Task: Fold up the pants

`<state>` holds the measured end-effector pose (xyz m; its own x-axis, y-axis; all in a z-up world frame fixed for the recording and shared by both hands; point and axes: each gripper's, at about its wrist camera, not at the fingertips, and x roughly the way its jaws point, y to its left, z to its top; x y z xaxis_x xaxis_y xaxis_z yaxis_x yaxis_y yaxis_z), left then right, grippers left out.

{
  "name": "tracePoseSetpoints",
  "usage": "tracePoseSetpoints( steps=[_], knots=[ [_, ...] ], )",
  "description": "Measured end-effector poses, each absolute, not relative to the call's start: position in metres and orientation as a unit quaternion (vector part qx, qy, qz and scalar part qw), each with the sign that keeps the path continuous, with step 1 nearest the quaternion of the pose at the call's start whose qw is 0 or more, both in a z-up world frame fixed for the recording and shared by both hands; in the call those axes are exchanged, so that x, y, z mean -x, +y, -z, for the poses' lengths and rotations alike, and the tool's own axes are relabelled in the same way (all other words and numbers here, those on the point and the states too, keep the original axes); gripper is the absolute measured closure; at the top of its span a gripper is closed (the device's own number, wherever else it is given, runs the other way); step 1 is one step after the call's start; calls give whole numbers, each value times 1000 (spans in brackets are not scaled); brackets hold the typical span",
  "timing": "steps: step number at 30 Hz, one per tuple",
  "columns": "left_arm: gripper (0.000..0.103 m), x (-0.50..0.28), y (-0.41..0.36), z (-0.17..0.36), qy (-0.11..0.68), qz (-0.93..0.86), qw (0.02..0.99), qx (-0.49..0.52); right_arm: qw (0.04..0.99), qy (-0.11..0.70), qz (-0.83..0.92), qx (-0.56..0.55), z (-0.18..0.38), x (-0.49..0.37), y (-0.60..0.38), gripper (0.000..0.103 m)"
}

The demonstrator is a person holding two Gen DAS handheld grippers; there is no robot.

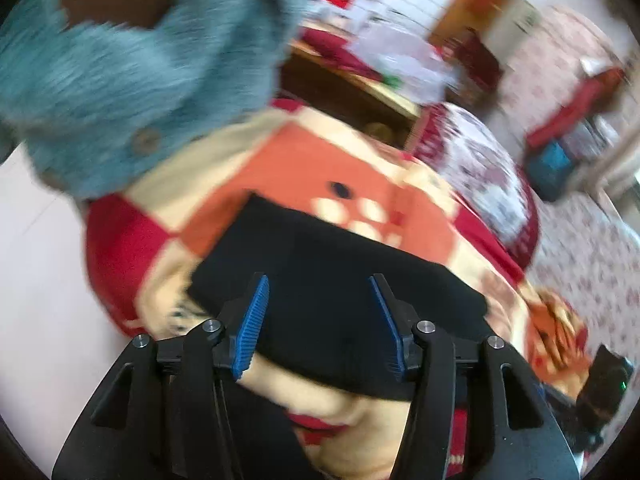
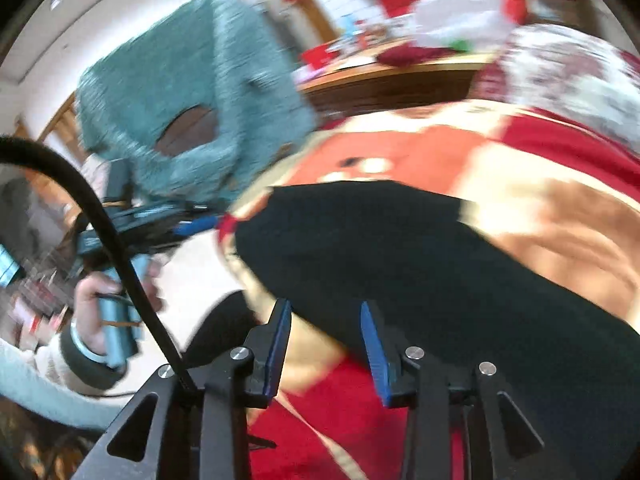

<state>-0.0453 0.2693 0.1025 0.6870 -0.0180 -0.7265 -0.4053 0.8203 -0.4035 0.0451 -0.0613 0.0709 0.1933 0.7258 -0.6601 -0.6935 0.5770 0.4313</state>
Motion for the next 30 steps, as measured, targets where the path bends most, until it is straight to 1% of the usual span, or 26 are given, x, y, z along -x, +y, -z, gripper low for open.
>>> tracePoseSetpoints(
  steps=[1, 7, 9, 11, 16, 19, 22, 23, 24, 26, 28, 30],
  knots=[
    [43, 37, 257, -105, 384, -90, 878, 272, 782, 441, -440, -21, -71, -46, -79, 68],
    [42, -10, 196, -105, 419, 10, 875, 242, 836, 455, -305, -40, -78, -52, -187, 66],
    [42, -24, 175, -101, 430, 29, 875, 221, 847, 463, -256, -54, -77, -51, -224, 57],
    [42, -38, 153, -98, 443, 50, 873, 198, 855, 467, -213, -70, -76, -51, -255, 56],
    [42, -68, 107, -95, 463, 113, 866, 150, 853, 487, -159, -104, -67, -65, -291, 54],
    [42, -76, 88, -94, 469, 150, 862, 122, 849, 499, -144, -101, -59, -74, -287, 53],
    [42, -84, 77, -85, 487, 160, 851, 111, 830, 518, -166, -126, -44, -85, -284, 53],
    [42, -88, 74, -80, 496, 156, 847, 112, 821, 523, -181, -138, -38, -89, -283, 55],
    [42, -89, 74, -78, 500, 156, 844, 115, 816, 522, -203, -144, -36, -91, -279, 73],
    [42, -90, 76, -74, 503, 154, 840, 129, 825, 505, -225, -118, -41, -89, -267, 92],
    [42, -90, 80, -73, 504, 150, 838, 144, 837, 485, -242, -74, -55, -91, -254, 94],
    [42, -90, 83, -76, 502, 147, 839, 149, 854, 453, -249, -60, -76, -93, -249, 95]
  ],
)
